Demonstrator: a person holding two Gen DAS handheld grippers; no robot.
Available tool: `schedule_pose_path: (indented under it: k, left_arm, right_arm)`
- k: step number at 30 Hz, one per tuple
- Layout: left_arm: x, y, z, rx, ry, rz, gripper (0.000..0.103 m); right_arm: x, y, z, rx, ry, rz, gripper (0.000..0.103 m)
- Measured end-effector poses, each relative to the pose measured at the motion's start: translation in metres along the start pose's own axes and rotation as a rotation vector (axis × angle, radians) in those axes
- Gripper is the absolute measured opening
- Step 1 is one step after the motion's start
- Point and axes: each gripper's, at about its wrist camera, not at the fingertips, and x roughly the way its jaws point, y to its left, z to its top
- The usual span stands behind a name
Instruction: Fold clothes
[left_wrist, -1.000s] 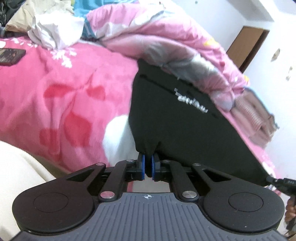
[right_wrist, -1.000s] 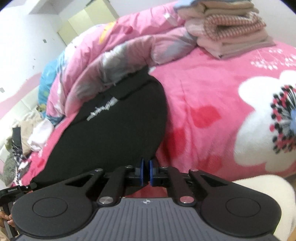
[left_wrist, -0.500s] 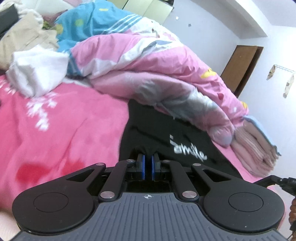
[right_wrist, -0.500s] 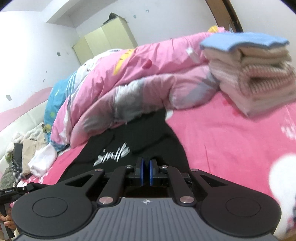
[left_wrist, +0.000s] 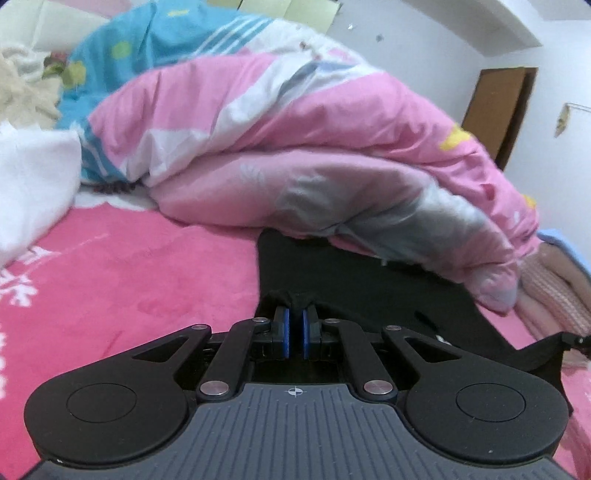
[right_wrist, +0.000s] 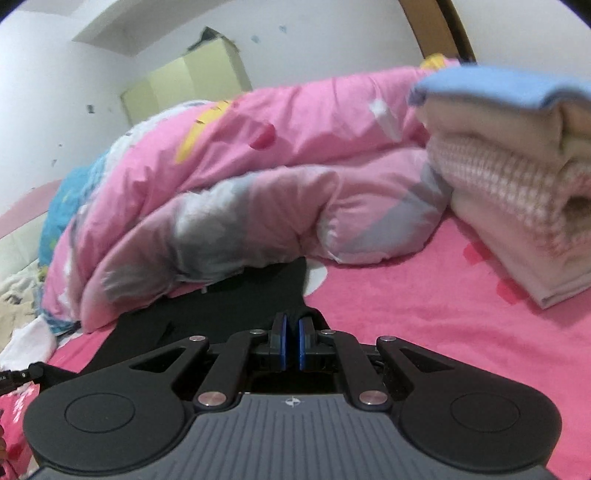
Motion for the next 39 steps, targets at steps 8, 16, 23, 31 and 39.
schedule_pose_path:
  k: [8,16,23,31,39]
  left_arm:
    - [0.041,0.026,-0.009,-0.130,0.109,0.040,0.018]
    - [-0.015,0.035,-0.005,-0.223,-0.004,0.065,0.083]
    - [-0.069,0.029,-0.029,-0.269,0.095,-0.050,0.083]
    - [-0.088,0.025,-0.074,-0.367,0.176,-0.165,0.080]
    - [-0.065,0.029,-0.079,-0.459,0.135,-0.129,0.075]
  right_arm:
    - [0.060,-0.035,-0.013,0.123,0.122,-0.037,0.009]
    - [0.031,-0.065,-0.015,0.320,0.064,0.014,0.043]
    - [-0.018,-0.056,-0.030,0.407,0.155,0.067,0.043]
    - [-0.071,-0.059,-0.071,0.586,0.262,0.096,0.043]
    - [-0.059,-0.063,-0.083,0.643,0.273,0.078,0.042]
